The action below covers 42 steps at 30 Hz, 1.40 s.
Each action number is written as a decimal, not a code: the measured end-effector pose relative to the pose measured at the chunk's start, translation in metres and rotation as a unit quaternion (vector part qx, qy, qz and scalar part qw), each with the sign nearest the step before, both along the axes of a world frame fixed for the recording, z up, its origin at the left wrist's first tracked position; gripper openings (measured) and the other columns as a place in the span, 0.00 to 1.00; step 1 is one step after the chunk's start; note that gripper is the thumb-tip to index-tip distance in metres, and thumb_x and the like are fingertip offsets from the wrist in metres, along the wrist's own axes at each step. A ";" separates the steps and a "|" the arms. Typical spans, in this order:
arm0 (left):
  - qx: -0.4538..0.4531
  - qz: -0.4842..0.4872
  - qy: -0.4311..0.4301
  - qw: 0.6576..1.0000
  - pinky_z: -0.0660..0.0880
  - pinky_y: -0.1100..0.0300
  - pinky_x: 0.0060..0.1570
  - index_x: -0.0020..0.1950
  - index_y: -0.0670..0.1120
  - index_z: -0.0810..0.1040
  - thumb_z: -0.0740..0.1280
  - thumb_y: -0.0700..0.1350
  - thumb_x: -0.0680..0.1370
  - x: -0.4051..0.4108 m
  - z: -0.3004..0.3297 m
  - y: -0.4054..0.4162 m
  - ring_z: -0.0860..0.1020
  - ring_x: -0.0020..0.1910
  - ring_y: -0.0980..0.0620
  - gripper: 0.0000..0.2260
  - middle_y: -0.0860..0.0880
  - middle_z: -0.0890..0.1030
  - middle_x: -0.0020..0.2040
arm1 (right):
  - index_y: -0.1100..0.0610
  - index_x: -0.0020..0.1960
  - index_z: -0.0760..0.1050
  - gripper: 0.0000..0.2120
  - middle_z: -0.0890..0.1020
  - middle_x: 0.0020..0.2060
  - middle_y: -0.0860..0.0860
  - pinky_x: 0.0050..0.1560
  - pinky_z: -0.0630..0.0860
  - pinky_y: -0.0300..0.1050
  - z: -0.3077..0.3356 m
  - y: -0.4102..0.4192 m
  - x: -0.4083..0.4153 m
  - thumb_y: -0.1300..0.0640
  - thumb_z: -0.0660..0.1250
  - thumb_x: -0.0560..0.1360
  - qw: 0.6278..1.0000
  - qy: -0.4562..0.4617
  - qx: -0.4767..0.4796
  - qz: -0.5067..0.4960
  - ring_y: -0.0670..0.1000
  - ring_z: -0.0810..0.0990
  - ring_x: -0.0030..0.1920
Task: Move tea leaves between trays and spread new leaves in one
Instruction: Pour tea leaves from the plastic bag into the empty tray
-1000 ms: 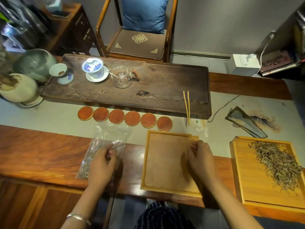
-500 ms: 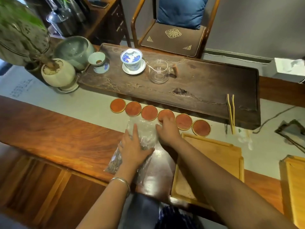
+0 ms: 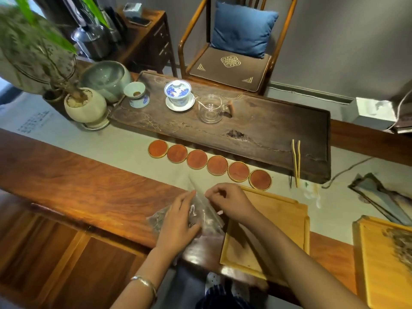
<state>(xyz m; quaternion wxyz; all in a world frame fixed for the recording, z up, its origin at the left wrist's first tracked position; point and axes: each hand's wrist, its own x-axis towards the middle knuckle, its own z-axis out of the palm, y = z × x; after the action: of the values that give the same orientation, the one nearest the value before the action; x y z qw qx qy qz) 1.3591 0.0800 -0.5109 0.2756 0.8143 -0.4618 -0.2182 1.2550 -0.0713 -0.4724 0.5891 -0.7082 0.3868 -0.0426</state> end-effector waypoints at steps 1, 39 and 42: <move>-0.006 0.001 0.001 1.000 0.68 0.56 0.67 0.77 0.48 0.61 0.72 0.46 0.72 -0.006 0.004 0.002 0.68 0.67 0.53 0.35 0.50 0.68 0.70 | 0.57 0.47 0.82 0.07 0.84 0.40 0.50 0.45 0.78 0.46 0.004 0.004 -0.004 0.55 0.69 0.74 1.000 0.015 -0.016 0.005 0.49 0.82 0.41; -0.085 0.001 0.284 0.955 0.75 0.42 0.49 0.46 0.39 0.78 0.62 0.39 0.81 -0.055 0.097 -0.005 0.77 0.45 0.37 0.08 0.37 0.79 0.43 | 0.53 0.40 0.76 0.13 0.77 0.30 0.43 0.33 0.73 0.29 0.060 0.061 -0.070 0.59 0.57 0.80 0.989 -0.115 0.090 -0.014 0.36 0.75 0.31; -0.078 -0.006 0.271 0.959 0.75 0.48 0.47 0.44 0.41 0.79 0.62 0.38 0.81 -0.052 0.102 -0.002 0.78 0.44 0.41 0.09 0.40 0.79 0.41 | 0.53 0.36 0.74 0.14 0.75 0.30 0.43 0.35 0.70 0.29 0.062 0.063 -0.067 0.61 0.57 0.78 0.993 -0.109 0.048 -0.019 0.39 0.73 0.33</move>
<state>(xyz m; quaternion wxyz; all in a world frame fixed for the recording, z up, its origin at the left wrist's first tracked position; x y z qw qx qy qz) 1.3071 0.0784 -0.4091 0.4518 0.6977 -0.3904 -0.3958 1.1880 -0.0083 -0.4108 0.6600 -0.6629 0.3350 -0.1124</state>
